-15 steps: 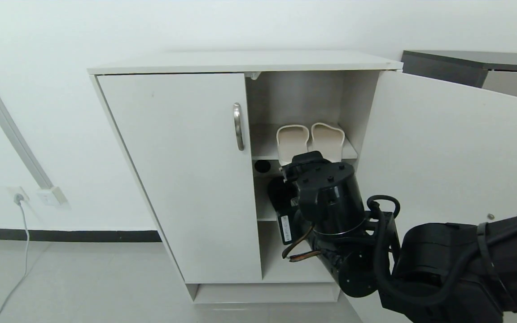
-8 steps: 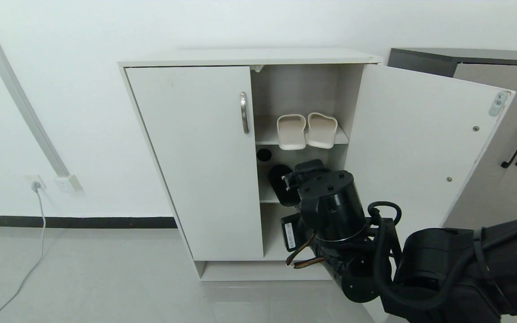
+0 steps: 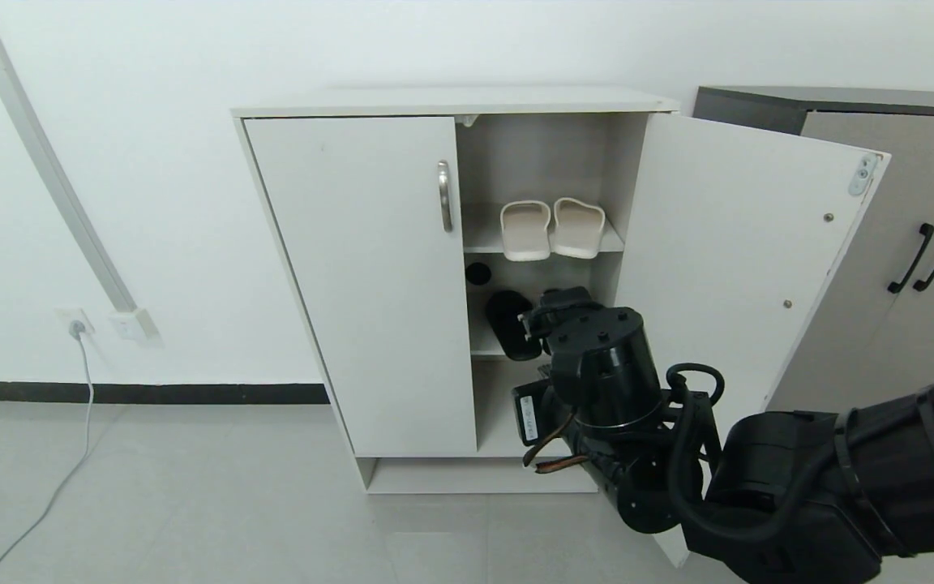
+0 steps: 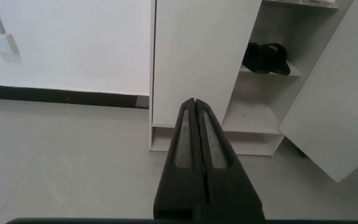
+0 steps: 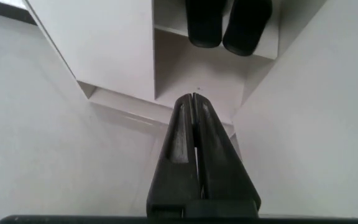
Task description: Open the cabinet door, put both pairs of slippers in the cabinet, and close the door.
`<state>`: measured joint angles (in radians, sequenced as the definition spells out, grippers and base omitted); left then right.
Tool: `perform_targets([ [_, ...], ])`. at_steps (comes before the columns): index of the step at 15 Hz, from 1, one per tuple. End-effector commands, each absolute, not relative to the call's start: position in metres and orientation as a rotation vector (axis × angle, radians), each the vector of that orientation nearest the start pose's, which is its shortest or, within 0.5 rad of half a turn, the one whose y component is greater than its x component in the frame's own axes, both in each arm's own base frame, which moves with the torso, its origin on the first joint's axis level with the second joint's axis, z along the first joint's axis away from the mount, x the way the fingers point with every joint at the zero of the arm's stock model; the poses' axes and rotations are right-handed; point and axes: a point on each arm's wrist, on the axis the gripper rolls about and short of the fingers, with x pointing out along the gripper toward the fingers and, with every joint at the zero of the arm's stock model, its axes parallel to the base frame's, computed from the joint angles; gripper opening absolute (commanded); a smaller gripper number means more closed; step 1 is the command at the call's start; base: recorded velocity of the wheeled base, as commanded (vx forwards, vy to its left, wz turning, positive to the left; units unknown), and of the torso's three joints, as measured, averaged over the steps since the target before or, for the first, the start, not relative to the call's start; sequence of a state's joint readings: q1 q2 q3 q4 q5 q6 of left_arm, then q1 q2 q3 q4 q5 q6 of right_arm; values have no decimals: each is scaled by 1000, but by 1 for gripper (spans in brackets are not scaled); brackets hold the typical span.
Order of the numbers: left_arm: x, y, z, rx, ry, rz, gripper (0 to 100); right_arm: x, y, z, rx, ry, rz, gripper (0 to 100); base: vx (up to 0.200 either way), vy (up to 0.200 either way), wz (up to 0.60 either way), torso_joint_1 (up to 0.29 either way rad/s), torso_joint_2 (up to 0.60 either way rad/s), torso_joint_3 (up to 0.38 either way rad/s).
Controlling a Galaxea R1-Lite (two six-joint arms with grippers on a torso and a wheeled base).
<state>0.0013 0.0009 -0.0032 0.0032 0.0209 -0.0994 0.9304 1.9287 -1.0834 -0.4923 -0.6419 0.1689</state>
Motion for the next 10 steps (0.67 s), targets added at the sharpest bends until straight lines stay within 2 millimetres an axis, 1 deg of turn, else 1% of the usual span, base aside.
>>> perform_targets([
  [1, -23, 0, 76, -100, 0, 23, 0, 233, 289, 163, -91, 280, 260, 0, 0, 0, 0, 0, 0, 0],
  [8, -23, 0, 76, -100, 0, 22, 0, 236, 288, 161, -95, 284, 253, 0, 0, 0, 0, 0, 0, 0],
  [10, -23, 0, 76, -98, 0, 23, 0, 236, 288, 160, -97, 285, 253, 0, 0, 0, 0, 5, -151, -161],
])
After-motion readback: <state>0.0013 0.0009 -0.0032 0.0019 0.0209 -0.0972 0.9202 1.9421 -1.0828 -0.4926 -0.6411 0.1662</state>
